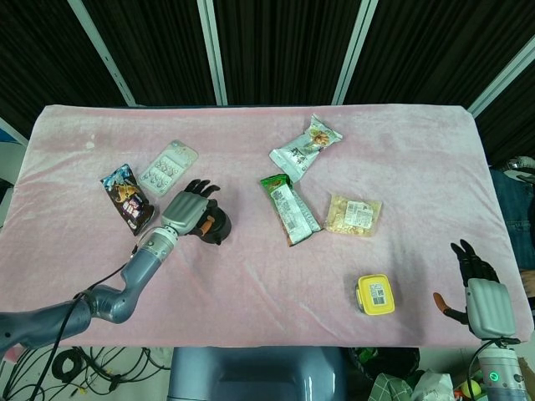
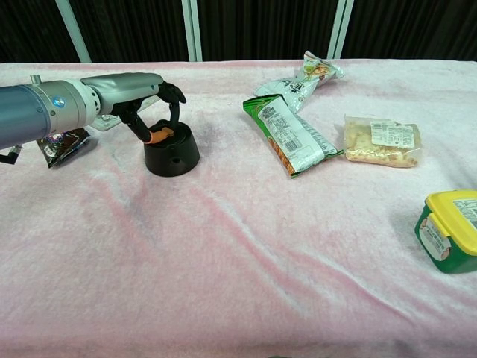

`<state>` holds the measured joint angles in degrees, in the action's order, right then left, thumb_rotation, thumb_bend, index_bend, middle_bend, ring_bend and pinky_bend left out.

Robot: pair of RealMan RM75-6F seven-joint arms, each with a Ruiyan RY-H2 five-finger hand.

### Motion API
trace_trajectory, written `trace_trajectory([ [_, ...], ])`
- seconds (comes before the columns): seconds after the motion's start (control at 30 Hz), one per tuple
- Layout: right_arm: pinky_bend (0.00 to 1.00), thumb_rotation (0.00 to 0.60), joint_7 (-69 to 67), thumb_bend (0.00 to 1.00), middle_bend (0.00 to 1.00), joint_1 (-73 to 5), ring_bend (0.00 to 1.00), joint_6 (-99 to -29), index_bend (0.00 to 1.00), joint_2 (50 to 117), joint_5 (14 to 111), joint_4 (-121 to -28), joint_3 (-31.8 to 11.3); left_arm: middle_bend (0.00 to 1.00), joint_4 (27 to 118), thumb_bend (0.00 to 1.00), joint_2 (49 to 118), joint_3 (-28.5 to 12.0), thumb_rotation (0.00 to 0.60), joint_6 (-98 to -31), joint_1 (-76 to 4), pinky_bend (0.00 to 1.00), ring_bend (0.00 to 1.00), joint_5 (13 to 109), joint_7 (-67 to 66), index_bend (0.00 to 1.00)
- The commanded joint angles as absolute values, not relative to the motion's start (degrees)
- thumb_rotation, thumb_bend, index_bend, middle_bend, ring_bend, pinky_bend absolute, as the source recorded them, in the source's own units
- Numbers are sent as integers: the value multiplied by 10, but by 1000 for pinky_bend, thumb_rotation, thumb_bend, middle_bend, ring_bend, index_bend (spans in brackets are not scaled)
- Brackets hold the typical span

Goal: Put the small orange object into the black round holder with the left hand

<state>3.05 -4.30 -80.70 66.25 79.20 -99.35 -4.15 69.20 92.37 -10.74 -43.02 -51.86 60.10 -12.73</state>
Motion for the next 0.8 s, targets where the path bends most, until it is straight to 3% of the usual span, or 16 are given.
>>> trace_trajectory([
  [0.03, 158, 600, 30, 196, 28, -43, 140, -807, 54, 662, 792, -993, -42, 112, 693, 434, 923, -108, 600, -430, -520, 0, 0, 597, -134, 343],
  [0.2, 158, 600, 30, 196, 28, -43, 140, -806, 54, 663, 792, -993, -42, 93, 707, 368, 913, -110, 600, -431, -519, 0, 0, 589, -138, 134],
  [0.33, 158, 600, 31, 196, 28, -43, 140, -806, 53, 663, 792, -994, -41, 77, 735, 349, 897, -116, 600, -433, -518, 0, 0, 584, -136, 24],
  [0.63, 158, 600, 30, 196, 28, -43, 140, -805, 54, 663, 791, -995, -41, 62, 798, 348, 856, -131, 600, -463, -510, 0, 0, 575, -137, 0],
  [0.8, 158, 600, 29, 196, 28, -42, 140, -806, 53, 662, 790, -995, -41, 70, 876, 349, 805, -124, 600, -526, -477, 0, 0, 597, -152, 76],
])
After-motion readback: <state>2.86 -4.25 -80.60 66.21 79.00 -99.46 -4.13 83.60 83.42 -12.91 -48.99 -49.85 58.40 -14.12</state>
